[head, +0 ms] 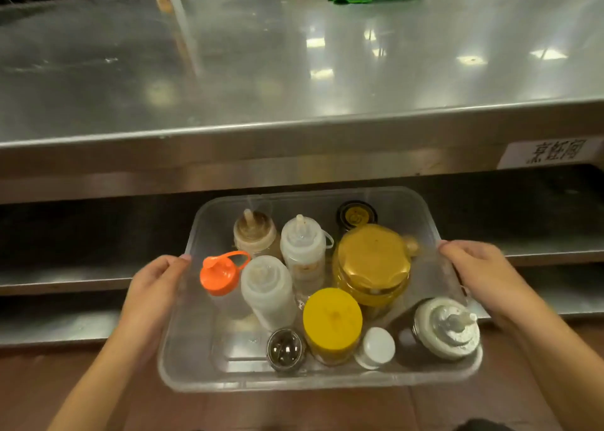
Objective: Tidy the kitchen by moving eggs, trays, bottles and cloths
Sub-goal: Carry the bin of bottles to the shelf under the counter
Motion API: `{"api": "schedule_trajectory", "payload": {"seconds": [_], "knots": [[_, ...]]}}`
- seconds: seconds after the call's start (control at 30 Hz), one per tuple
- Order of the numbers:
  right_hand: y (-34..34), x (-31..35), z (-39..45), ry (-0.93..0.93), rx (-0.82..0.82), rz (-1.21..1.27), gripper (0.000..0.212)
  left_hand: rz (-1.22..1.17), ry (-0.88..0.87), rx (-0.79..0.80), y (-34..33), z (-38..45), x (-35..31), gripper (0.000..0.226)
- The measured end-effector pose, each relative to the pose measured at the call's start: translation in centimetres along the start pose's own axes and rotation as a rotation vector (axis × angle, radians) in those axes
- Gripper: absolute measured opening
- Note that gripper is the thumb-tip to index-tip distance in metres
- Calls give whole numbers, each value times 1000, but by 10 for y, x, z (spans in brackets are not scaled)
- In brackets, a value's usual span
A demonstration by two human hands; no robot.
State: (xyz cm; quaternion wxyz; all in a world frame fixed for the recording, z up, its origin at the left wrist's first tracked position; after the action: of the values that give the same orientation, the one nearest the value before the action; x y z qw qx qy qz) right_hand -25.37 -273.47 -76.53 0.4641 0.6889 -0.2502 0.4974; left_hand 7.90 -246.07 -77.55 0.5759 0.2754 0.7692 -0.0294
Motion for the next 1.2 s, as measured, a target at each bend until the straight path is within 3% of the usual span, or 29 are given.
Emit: {"api": "schedule_trajectory", "payload": {"seconds": [0.13, 0.43, 0.67, 0.9, 1.03, 1.2], "knots": [[-4, 3, 17, 50, -21, 72, 23, -45, -32, -59, -6, 20, -2, 29], [-10, 7, 42, 26, -53, 69, 28, -44, 21, -155, -10, 45, -11, 23], [-6, -2, 35, -12, -92, 374, 21, -41, 26, -198, -14, 56, -17, 23], [-22, -43, -15, 144, -147, 537, 43, 7, 69, -209, -15, 63, -25, 25], [-44, -65, -37, 208, -157, 401, 44, 78, 91, -232, -17, 56, -30, 29], [-56, -70, -41, 240, -130, 238, 76, 50, 87, -171, -17, 47, -32, 25]]}}
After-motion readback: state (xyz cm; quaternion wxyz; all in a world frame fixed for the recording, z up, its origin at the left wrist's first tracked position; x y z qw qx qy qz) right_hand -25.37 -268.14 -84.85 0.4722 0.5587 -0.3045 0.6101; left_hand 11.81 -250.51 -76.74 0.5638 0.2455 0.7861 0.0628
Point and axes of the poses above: each hand's wrist, its own z-axis towards the middle knuckle, its own y-axis out of the back of the hand, x = y × z, the point moved 6 cm from there along z, towards the middle knuckle, and after that the axes turned 11 degrees about y, right-handed, at the moved point
